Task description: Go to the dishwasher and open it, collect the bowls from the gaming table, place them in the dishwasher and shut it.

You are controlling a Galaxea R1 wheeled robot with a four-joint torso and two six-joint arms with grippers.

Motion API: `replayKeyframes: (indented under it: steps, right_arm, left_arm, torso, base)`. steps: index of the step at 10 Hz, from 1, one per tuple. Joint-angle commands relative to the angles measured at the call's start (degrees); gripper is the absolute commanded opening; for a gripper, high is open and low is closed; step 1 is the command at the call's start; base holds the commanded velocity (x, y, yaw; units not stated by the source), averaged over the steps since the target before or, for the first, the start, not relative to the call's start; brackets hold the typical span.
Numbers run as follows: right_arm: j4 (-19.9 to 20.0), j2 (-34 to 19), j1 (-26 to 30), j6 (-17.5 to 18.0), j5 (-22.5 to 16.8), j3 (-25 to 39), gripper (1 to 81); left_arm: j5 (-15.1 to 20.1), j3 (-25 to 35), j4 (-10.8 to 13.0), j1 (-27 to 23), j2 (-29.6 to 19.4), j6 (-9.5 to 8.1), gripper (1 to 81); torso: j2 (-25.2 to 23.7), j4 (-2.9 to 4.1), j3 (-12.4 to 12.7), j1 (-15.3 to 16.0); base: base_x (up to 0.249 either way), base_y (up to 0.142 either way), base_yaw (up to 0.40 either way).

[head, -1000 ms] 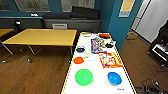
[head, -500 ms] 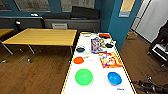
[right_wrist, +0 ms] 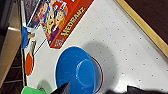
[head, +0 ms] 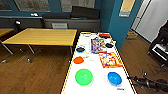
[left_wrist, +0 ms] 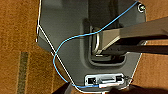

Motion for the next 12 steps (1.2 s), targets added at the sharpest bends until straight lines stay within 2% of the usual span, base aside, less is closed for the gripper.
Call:
replayKeyframes:
  steps: [1, 5, 12]
  right_arm:
    - [1.37, 0.22, 6.98, 6.93, -5.99, -7.75, 81.1]
    - [1.81, 6.37, 6.72, 7.02, -6.79, -15.04, 81.1]
    - [1.72, 13.84, 5.40, 7.28, -6.00, -16.89, 81.1]
  left_arm:
    - [3.56, 0.12, 0.06, 0.54, -0.20, 0.11, 81.1]
    - [3.65, -0.14, -0.45, 0.45, -0.29, 0.03, 81.1]
    - [3.65, -0.32, -0.99, 0.54, -0.29, 0.11, 81.1]
  torso:
    - [0.00, 0.00, 0.00, 0.00]
    - [0.00, 0.00, 0.00, 0.00]
    - [0.02, 0.00, -0.02, 0.04]
  base:
    - [0.000, 0.000, 0.000]
    - [0.000, 0.000, 0.000]
    - [0.000, 0.000, 0.000]
